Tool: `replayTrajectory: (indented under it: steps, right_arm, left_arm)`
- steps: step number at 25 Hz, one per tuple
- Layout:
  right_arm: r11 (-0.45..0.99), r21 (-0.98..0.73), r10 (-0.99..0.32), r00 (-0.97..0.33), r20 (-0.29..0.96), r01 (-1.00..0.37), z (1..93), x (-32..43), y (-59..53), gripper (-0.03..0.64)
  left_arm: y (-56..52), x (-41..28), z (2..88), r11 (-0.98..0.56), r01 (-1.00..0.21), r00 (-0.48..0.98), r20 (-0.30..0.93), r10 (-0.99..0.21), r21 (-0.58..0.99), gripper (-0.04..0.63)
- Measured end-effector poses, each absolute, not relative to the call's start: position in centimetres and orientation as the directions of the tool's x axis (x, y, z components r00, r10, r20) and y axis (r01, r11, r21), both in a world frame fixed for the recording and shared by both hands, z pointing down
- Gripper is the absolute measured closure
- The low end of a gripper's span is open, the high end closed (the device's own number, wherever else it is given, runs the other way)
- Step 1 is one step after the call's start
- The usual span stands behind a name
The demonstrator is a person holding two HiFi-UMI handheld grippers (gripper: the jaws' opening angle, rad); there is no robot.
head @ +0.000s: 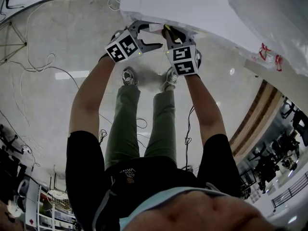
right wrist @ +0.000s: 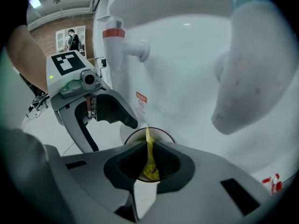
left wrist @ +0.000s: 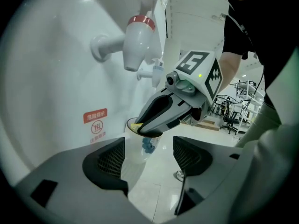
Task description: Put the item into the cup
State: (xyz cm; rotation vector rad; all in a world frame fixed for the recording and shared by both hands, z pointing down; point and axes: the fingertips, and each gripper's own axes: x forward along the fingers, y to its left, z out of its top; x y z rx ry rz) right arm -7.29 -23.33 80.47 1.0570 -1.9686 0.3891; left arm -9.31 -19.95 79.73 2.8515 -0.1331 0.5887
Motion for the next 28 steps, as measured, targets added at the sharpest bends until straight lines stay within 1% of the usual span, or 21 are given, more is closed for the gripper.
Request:
replayTrajectory:
  steps: [11,16,20,24,25,28]
  right_arm:
    - [0.505,0.099,-0.643,-0.297,0.706,-0.857,77.9,-6.6,-23.2,0.538]
    - [0.455,0.049,-0.682,-0.313,0.661,-0.889,76.7,-6.3,-22.7,0.492]
    - [0.396,0.011,-0.7,-0.294,0.65,-0.918,75.9,-5.3,-21.7,0.492]
    - [0.366,-0.015,-0.714,-0.291,0.637,-0.931,74.5,-4.5,-20.6,0.494]
    - [0.359,-0.019,-0.718,-0.29,0.633,-0.933,74.1,-4.3,-20.2,0.504]
    - [0.352,-0.03,-0.733,-0.296,0.613,-0.935,72.5,-3.8,-19.3,0.544]
  left_arm:
    - [-19.9,-9.8,78.9,-0.962,-0.167,0.92,0.385,-0.073,0.216,0.264]
    - [-19.6,-10.1,78.7,-0.958,-0.185,0.918,0.387,-0.089,0.219,0.264]
    - [-19.4,-10.7,77.8,-0.948,-0.226,0.917,0.376,-0.129,0.226,0.265]
    - [-18.3,-11.2,76.6,-0.941,-0.255,0.913,0.375,-0.159,0.223,0.267]
    - [-17.9,-11.2,76.0,-0.94,-0.261,0.912,0.375,-0.166,0.219,0.276]
    - [-17.4,-11.3,73.9,-0.937,-0.293,0.906,0.368,-0.208,0.191,0.35]
